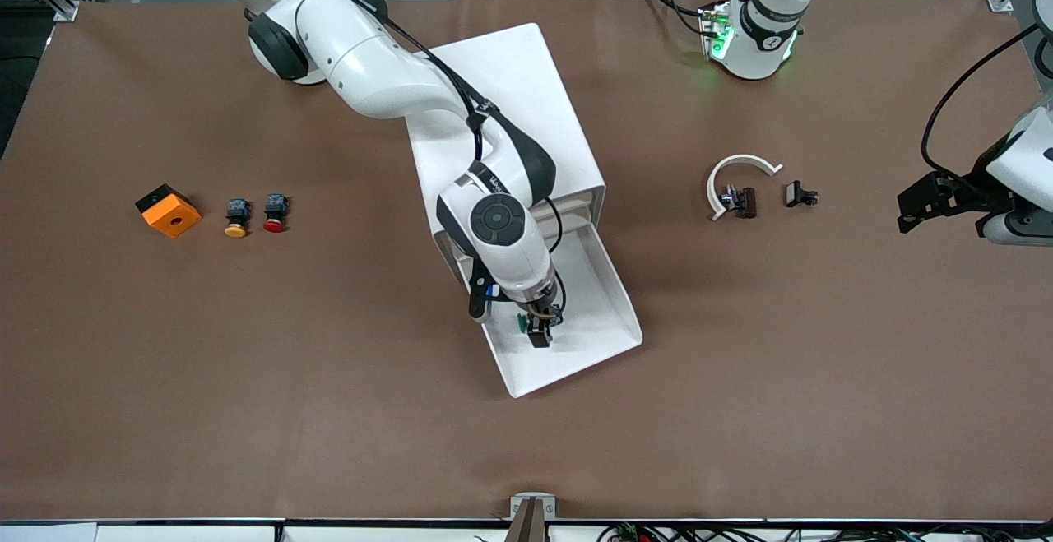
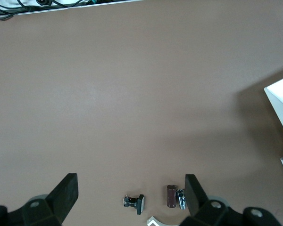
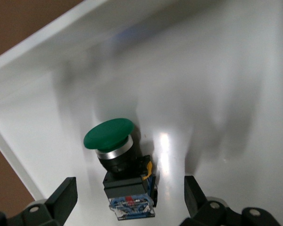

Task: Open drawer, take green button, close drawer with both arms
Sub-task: 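Grasp the green push button with the right gripper and lift it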

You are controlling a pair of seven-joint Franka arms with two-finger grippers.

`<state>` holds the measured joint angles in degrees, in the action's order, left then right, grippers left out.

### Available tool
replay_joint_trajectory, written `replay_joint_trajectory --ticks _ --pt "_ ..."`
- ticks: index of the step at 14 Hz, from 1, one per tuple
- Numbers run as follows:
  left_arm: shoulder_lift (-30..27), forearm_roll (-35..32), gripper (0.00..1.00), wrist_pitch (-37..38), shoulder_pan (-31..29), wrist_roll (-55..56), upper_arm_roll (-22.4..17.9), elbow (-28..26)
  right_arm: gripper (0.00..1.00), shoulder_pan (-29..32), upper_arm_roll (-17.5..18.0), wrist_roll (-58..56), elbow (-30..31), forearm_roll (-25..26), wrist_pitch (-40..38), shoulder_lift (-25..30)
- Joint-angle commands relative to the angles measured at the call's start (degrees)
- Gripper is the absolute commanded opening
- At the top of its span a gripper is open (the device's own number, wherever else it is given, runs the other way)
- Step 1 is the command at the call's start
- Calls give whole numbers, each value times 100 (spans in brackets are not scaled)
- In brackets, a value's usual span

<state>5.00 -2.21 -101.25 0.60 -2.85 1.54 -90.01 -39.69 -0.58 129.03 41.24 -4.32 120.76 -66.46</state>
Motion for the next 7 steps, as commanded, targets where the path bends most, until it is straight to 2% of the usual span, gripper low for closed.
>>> replay_joint_trajectory --ticks 1,3,5,7 --pt "-52 -17 100 -9 63 56 -49 19 100 -12 -13 -35 -231 62 61 -209" --pt "-52 -8 100 -9 72 56 -49 19 100 -30 -13 -27 -222 62 70 -218" --pt "-52 -8 100 -9 63 48 -49 19 82 -30 -4 -9 -204 54 245 -218" --pt "-52 -8 100 -9 54 47 -49 19 81 -30 14 -9 -204 54 255 -262"
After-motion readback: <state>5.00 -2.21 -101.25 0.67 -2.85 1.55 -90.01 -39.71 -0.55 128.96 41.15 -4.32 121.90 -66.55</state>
